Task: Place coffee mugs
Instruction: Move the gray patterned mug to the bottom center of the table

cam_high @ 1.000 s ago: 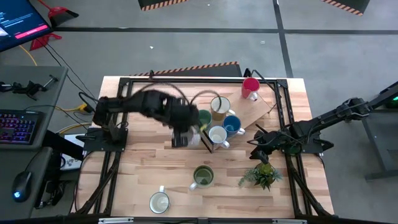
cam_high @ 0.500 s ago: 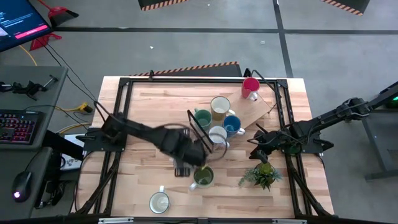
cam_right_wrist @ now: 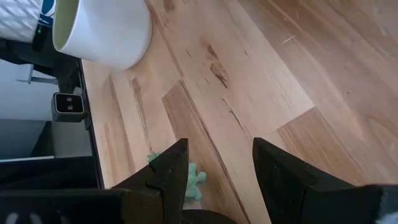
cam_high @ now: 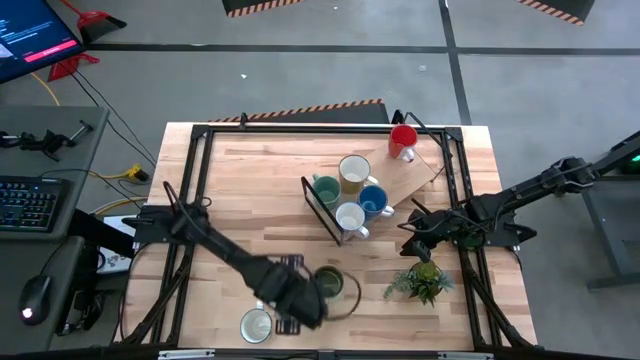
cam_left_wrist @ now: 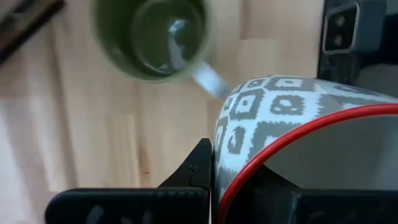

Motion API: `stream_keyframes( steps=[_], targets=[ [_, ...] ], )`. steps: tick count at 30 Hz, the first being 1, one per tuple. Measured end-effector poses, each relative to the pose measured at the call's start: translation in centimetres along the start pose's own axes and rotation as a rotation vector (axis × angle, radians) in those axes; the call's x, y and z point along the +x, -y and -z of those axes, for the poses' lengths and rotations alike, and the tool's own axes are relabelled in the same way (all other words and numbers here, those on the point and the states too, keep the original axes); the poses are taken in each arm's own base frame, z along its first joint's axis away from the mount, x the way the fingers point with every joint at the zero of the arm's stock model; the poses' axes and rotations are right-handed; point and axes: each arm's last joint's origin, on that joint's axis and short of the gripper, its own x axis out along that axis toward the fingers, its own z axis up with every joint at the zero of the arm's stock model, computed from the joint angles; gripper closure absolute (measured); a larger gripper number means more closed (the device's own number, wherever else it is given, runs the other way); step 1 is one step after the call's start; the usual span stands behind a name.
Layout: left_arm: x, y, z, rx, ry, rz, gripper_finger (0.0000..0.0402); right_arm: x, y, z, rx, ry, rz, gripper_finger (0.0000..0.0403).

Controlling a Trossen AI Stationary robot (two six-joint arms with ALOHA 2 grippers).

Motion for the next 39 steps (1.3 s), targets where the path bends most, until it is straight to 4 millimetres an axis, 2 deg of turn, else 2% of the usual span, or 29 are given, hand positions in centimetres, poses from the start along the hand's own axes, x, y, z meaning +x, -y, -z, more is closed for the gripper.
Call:
stream_keyframes(
  steps=[7,15,21,29,39],
  targets=[
    [1.7,3.0,-0.1,0.030,0.049,0.067,0.0394,0.0,0.0,0.0,0.010,0.000,-0.001,0.0242],
    [5.6,3.9,-1.1,0.070,0.013,0.059,0.0394,0.0,-0.1,-0.1,0.028,0.007,-0.011,0.0242],
    [6.0,3.4,-2.3,0.093,0.066,0.094,0.0394,0.0,-0.1,-0.1,0.027,0.006,-0.013,0.0242],
    [6.6,0.7,-4.1,0.109,0.095,0.081,0.0394,0.0,-0.1,-0.1,0.035,0.005,-0.013,0.0242],
    [7.0,0.0,-5.4,0.152,0.153,0.108,0.0394,0.0,-0.1,-0.1,0.025,0.009,-0.009,0.0242]
  ],
)
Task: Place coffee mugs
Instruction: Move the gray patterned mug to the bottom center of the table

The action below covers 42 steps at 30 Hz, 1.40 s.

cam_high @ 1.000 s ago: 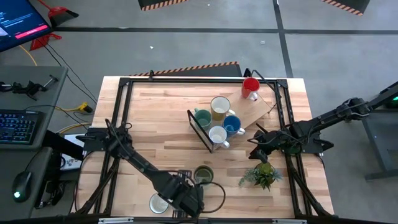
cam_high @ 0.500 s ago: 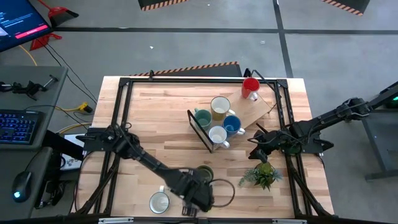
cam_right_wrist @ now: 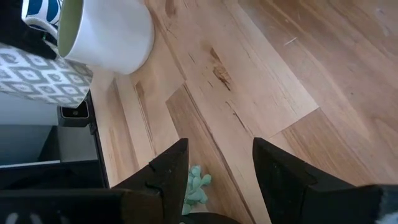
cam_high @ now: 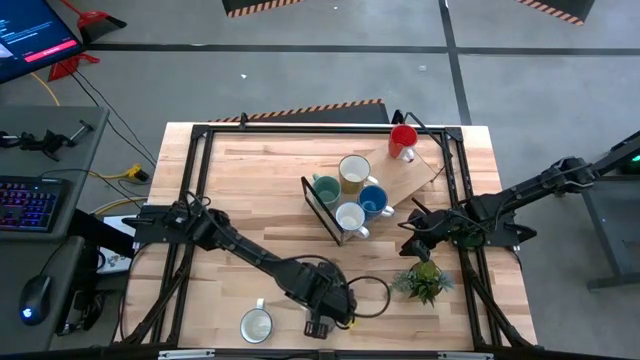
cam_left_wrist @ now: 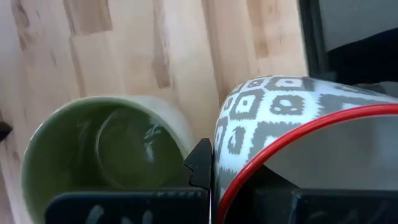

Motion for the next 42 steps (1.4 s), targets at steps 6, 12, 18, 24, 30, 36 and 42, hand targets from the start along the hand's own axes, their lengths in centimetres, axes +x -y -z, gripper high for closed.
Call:
stream_keyframes(
  steps=[6,12,18,24,30,36,42],
  targets=[
    [0.0,0.0,0.0,0.024,-0.008,0.017,0.0394,0.0,0.0,0.0,0.001,0.000,0.000,0.0242],
    [0.2,0.0,0.1,0.035,-0.012,0.018,0.0394,0.0,0.0,0.0,0.002,0.001,0.001,0.0242],
    [1.4,0.0,0.9,-0.011,-0.055,0.023,0.0394,0.0,0.0,0.0,0.000,0.000,0.001,0.0242],
    [1.4,0.1,0.8,-0.012,-0.046,0.010,0.0394,0.0,0.0,0.0,0.000,0.001,0.001,0.0242],
    [1.4,0.1,0.9,-0.009,-0.048,0.010,0.0394,0.0,0.0,0.0,0.000,0.001,0.001,0.0242],
    [1.4,0.9,1.1,0.027,-0.054,0.027,0.0394,0.0,0.0,0.0,0.000,0.000,0.000,0.0242],
    [1.3,1.4,1.3,-0.005,-0.052,0.020,0.0394,0.0,0.0,0.0,0.000,0.000,0.000,0.0242]
  ],
)
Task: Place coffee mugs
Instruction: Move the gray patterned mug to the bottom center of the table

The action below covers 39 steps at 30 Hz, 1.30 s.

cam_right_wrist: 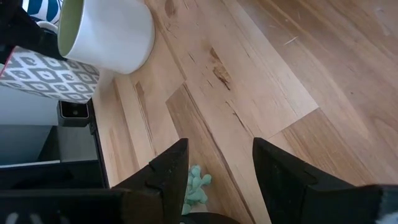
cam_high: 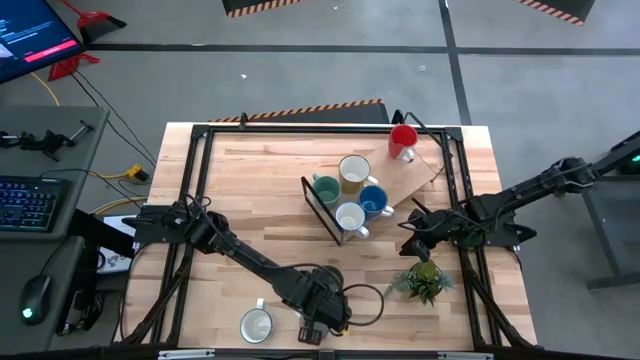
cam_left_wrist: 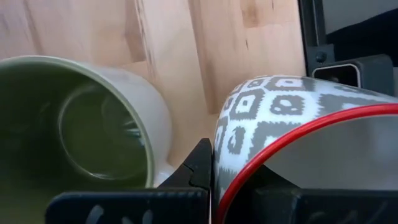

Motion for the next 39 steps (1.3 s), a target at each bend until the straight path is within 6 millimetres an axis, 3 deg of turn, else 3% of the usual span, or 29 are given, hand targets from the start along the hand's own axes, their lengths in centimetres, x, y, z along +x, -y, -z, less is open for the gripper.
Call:
stream_keyframes(
  steps=[18,33,39],
  targets=[
    [1.2,0.8,0.6,-0.086,-0.055,0.001,0.0393,0.0,0.0,0.0,0.002,-0.002,-0.002,0.0242],
    [1.2,-0.1,0.3,-0.110,-0.049,-0.025,0.0368,0.0,0.0,0.0,0.000,-0.002,-0.002,0.0242],
    [1.2,-0.3,0.3,-0.133,-0.075,0.039,0.0348,0.0,0.0,0.0,0.000,-0.001,-0.002,0.0242]
  ],
)
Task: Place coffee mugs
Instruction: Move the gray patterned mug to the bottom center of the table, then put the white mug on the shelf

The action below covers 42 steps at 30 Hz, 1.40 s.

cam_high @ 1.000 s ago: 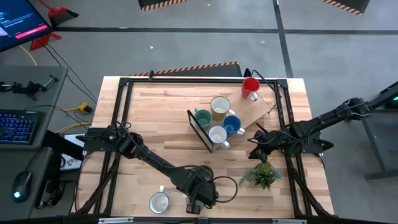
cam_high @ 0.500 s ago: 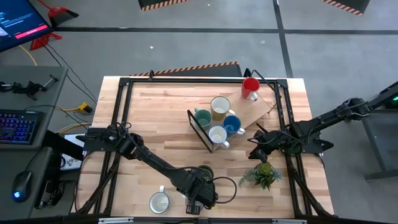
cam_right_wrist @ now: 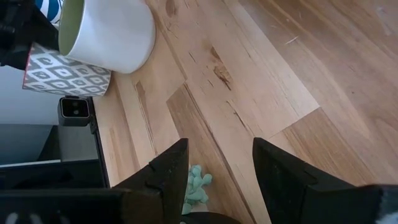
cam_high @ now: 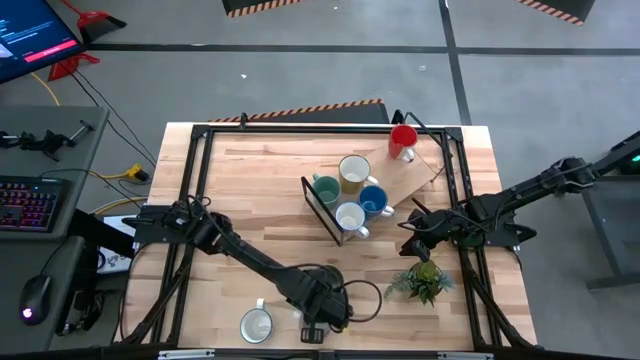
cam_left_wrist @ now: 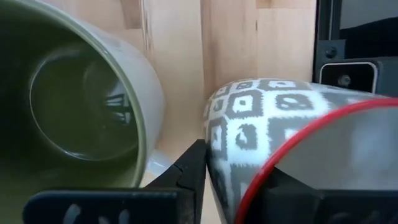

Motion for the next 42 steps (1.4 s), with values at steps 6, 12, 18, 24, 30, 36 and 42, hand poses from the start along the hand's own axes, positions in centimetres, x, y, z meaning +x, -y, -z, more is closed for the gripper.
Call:
stream_keyframes(
  steps=[6,12,18,24,30,36,42],
  targets=[
    [-0.1,-0.6,-0.3,-0.026,0.000,0.005,0.0319,0.0,0.0,0.0,0.000,0.000,0.000,0.0242],
    [-0.1,-1.2,-0.6,-0.063,-0.012,0.032,0.0291,0.0,0.0,0.0,-0.025,0.000,0.001,0.0242],
    [-1.2,-1.3,-0.9,-0.076,0.007,0.059,0.0280,0.0,0.0,0.0,-0.030,-0.001,0.001,0.0242],
    [-2.6,-1.0,-1.4,-0.072,0.037,0.074,0.0280,0.0,0.1,0.0,-0.033,-0.003,0.006,0.0242],
    [-5.1,-1.0,-1.4,-0.036,0.025,0.045,0.0280,0.0,0.1,0.1,-0.032,-0.008,0.014,0.0242],
    [-7.7,-1.1,-0.1,-0.009,-0.034,-0.023,0.0280,0.0,0.1,0.1,-0.032,-0.009,0.016,0.0242],
    [-8.1,0.2,2.3,-0.019,-0.175,-0.084,0.0280,0.0,0.2,0.1,-0.032,-0.012,0.021,0.0242]
  ],
)
